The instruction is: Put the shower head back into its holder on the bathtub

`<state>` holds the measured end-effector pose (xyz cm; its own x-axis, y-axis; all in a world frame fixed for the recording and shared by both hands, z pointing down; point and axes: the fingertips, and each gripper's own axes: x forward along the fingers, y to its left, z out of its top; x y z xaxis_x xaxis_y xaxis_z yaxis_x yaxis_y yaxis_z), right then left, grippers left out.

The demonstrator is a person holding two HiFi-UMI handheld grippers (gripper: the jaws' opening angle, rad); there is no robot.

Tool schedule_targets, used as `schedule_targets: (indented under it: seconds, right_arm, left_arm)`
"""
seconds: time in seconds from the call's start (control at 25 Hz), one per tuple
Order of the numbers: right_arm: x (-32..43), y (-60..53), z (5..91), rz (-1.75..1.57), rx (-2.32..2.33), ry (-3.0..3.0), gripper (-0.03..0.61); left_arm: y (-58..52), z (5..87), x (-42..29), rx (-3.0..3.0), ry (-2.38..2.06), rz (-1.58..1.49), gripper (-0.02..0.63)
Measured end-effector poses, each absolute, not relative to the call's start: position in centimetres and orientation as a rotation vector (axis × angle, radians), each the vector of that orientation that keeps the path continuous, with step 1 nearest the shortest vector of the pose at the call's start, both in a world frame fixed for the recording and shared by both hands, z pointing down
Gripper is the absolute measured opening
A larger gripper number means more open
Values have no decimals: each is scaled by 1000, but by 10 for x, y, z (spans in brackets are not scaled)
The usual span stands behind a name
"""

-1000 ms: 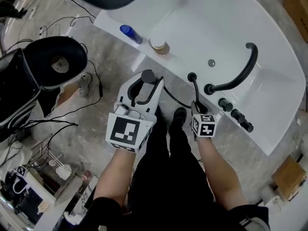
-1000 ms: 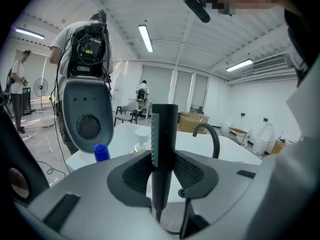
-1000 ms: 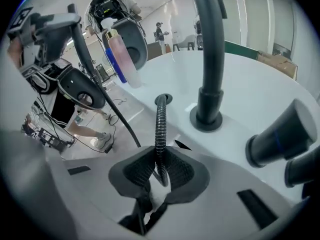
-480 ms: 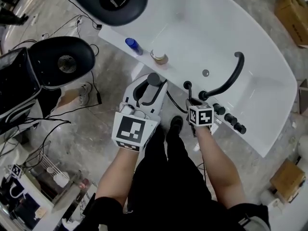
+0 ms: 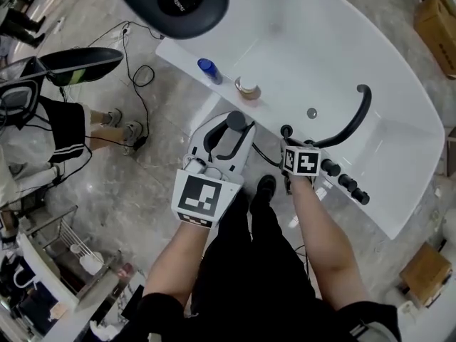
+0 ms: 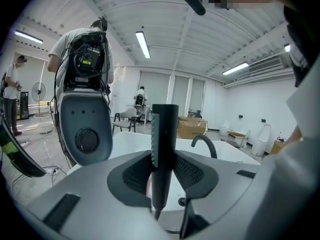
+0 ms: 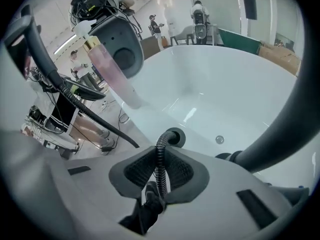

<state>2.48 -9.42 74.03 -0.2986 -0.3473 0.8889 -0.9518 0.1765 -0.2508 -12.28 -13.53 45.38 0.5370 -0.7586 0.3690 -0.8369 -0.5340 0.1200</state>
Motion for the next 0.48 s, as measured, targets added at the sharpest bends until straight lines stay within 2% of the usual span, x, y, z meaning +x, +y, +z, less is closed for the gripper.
schedule_targets:
  seconds: [0.32, 0.48]
  right_arm:
    - [23, -105, 729, 1092, 1311, -1806, 95]
    - [24, -78, 734, 1138, 1304, -1839, 146]
  left_arm:
    - [-149, 443, -130, 2508, -1360, 354, 143]
    - [-152, 451, -128, 2504, -1358, 364, 143]
